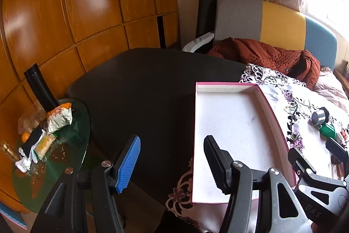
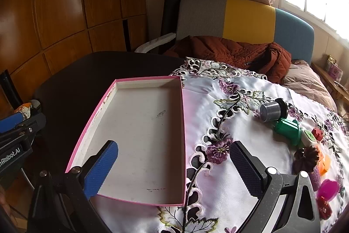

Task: Organize rigid objects
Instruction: 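Move both grippers from the tray toward the toys on the cloth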

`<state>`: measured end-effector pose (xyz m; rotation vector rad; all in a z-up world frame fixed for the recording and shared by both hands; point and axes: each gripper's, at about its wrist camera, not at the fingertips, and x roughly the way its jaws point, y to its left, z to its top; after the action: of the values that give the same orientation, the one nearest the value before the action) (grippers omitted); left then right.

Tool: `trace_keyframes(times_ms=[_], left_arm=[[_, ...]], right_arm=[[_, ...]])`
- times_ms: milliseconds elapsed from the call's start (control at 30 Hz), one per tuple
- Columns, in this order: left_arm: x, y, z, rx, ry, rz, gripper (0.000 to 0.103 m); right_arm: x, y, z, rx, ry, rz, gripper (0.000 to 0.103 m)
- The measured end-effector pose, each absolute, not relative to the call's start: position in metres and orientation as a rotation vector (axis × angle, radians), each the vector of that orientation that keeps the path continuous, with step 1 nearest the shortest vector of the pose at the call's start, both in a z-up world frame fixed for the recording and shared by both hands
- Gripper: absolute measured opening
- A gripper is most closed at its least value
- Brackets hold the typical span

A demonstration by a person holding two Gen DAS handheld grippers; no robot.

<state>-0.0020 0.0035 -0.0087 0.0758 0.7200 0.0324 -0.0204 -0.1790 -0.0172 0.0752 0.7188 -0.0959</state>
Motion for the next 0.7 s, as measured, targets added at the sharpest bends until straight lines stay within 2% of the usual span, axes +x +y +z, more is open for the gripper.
trace_keyframes(times_ms=[700], left_arm=[[-0.003, -0.012, -0.004, 0.1, 0.75, -0.007, 0.061]], right_arm=[[-0.028, -0.195, -0.013, 0.092, 0.69, -0.124, 0.103]])
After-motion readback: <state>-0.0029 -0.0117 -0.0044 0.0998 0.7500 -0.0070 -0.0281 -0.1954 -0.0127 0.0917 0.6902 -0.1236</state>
